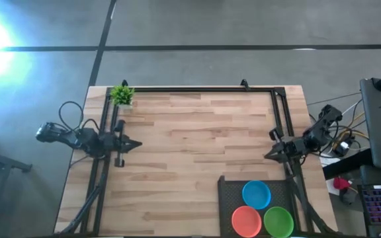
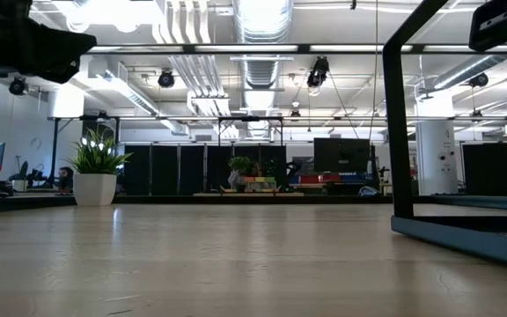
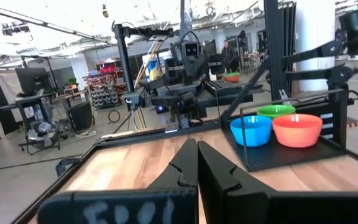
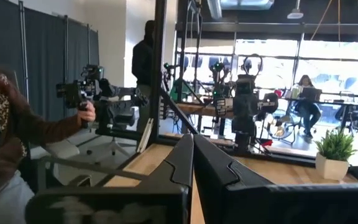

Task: Pick & Place Mini bowls
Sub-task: Return to Home Position

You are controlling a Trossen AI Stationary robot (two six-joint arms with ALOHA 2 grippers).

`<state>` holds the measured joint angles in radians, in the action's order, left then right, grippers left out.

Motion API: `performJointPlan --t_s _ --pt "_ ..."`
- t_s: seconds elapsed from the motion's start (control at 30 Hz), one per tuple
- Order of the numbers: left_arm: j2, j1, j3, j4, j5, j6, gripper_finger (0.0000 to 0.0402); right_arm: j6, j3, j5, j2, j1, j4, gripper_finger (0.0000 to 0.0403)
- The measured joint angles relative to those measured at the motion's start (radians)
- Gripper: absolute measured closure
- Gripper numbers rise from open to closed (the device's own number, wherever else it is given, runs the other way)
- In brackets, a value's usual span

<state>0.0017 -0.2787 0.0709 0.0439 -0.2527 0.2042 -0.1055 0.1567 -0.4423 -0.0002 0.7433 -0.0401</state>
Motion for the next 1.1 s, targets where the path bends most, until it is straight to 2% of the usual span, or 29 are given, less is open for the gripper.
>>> performJointPlan --t_s 0.3,0.43,0.63,0.87,1.1 --pt "0.0 0.0 -0.062 0.043 -0.009 -0.008 0.0402 0.045 -0.071 -0.002 0.0 0.0 -0.012 0.0394" --pt "0.0 0.0 -0.062 0.058 -0.011 -0.006 0.0402 0.047 -0.143 0.003 0.0 0.0 -0.115 0.0394" --pt "0.0 0.0 -0.062 0.061 -0.011 0.009 0.0402 0.102 -0.148 0.021 0.008 0.0 -0.087 0.0394" --pt "0.0 0.0 -0.063 0.044 -0.026 0.01 0.0402 0.025 -0.148 0.016 0.009 0.0 -0.065 0.0394" --pt "0.0 0.0 -0.063 0.041 -0.026 0.01 0.0402 -0.05 -0.148 -0.112 0.009 0.0 -0.051 0.0394"
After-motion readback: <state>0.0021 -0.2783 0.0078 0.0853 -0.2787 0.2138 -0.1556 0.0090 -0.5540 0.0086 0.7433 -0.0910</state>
